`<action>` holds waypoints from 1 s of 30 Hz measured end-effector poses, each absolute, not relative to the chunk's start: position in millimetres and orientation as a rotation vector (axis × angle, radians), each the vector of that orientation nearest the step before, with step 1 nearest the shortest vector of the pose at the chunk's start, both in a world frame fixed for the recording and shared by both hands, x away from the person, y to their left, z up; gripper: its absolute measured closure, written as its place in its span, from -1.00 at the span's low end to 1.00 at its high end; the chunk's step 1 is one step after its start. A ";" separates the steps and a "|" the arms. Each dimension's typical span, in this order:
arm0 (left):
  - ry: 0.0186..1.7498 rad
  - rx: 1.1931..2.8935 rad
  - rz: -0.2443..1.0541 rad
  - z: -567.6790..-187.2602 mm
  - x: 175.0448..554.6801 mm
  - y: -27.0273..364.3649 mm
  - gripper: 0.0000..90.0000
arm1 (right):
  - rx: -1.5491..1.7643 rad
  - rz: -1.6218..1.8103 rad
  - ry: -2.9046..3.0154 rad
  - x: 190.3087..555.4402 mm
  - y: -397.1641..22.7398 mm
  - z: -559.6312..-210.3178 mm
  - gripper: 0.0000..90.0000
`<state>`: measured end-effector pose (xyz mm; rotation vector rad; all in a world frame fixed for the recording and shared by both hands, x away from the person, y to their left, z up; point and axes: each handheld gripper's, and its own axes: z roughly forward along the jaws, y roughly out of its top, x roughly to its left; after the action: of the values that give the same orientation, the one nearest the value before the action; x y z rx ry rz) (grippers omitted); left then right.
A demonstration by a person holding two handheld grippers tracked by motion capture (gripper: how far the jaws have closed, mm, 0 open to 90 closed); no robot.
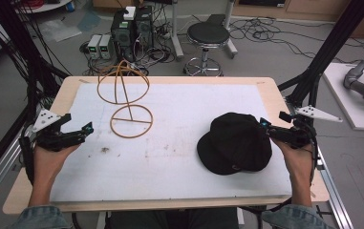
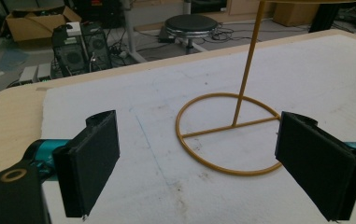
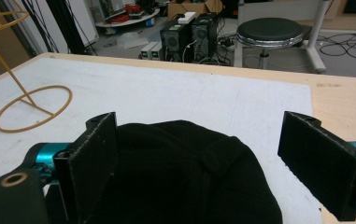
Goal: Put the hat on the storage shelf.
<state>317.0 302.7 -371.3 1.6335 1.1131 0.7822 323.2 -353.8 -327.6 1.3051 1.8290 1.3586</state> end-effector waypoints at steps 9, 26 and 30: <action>1.098 1.640 0.789 -370.2 315.9 300.8 -0.68 | 1.301 1.348 1.834 324.8 -353.0 -328.2 -0.72; 1.095 1.636 0.786 -369.6 317.7 301.9 -0.68 | 1.326 1.322 1.848 330.7 -349.9 -343.5 -0.72; 1.094 1.637 0.787 -369.4 317.7 302.1 -0.68 | 1.350 1.317 1.836 332.7 -350.4 -348.6 -0.72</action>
<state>317.7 302.1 -369.4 1.6371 1.0944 0.7866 332.7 -350.4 -348.6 1.3496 1.8362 1.3175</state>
